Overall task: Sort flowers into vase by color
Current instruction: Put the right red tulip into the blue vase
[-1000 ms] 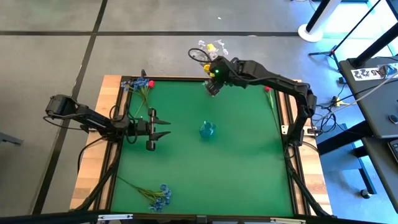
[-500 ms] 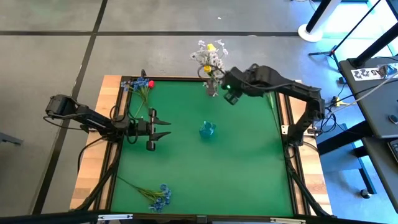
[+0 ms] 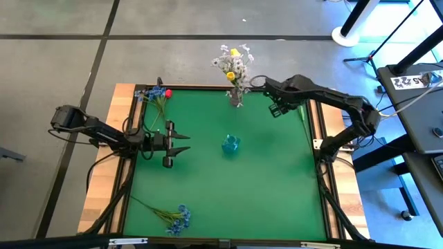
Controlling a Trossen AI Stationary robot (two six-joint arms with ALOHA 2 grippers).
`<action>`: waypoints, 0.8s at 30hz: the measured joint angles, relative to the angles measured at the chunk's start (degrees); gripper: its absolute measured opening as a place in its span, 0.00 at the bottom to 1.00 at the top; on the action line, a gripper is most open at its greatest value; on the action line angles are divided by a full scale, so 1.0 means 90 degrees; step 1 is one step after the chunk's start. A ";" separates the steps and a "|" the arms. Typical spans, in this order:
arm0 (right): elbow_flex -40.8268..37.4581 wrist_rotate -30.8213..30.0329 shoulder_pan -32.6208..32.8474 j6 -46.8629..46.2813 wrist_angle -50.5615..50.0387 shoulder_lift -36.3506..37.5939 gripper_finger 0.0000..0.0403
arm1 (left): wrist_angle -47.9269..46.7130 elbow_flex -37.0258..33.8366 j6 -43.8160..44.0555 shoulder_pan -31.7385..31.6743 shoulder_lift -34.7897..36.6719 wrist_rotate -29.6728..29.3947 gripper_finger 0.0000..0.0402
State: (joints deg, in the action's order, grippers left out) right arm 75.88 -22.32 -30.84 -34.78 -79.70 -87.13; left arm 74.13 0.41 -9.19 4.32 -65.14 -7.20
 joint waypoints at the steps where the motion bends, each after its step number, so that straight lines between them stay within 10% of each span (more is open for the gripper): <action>1: -0.0348 -0.0010 -0.0260 0.0075 0.0273 -0.0015 0.45 | -0.0002 0.0000 0.0002 0.0000 0.0002 0.0000 0.41; 11: -0.2714 -0.0042 -0.2352 0.0054 0.3299 -0.0019 0.45 | 0.0000 0.0000 -0.0001 0.0000 0.0000 -0.0001 0.41; 24: -0.2630 -0.0619 -0.2113 -0.0806 0.3283 -0.1016 0.45 | -0.0019 0.0024 -0.0002 -0.0002 0.0000 0.0005 0.41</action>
State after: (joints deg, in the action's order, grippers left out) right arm 52.21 -27.90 -49.86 -42.04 -50.15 -96.27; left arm 73.95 0.62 -9.21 4.29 -65.14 -7.16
